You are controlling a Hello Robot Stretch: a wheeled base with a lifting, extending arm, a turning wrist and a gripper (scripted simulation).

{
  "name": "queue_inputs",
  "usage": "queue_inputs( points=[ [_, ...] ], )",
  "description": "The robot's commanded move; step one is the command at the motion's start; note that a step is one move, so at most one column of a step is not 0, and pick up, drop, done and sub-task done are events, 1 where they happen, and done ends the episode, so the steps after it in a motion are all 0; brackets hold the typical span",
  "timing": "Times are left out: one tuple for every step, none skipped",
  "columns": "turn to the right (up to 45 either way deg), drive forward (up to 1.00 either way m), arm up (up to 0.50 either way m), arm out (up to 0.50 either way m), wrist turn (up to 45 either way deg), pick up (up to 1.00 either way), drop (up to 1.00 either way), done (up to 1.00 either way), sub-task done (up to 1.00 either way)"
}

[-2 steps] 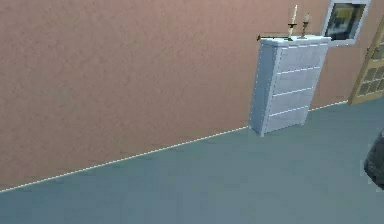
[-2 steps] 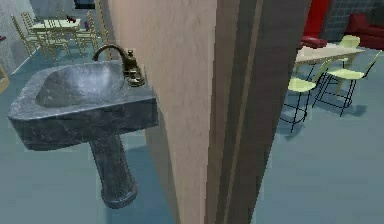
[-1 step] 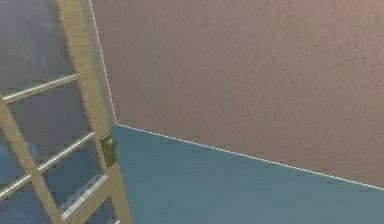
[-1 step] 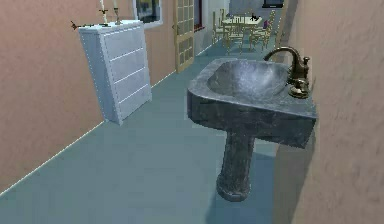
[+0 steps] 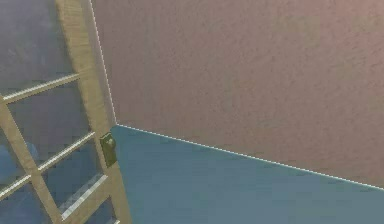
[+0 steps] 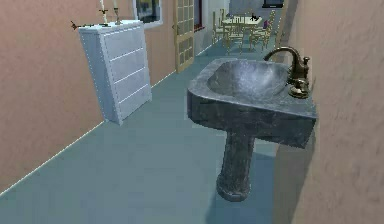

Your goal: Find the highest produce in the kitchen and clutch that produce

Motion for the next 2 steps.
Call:
queue_inputs(
  points=[
    [-45.0, 0.00, 0.00, 0.00, 0.0, 0.00, 0.00, 0.00, 0.00],
    [-45.0, 0.00, 0.00, 0.00, 0.0, 0.00, 0.00, 0.00, 0.00]
  ],
)
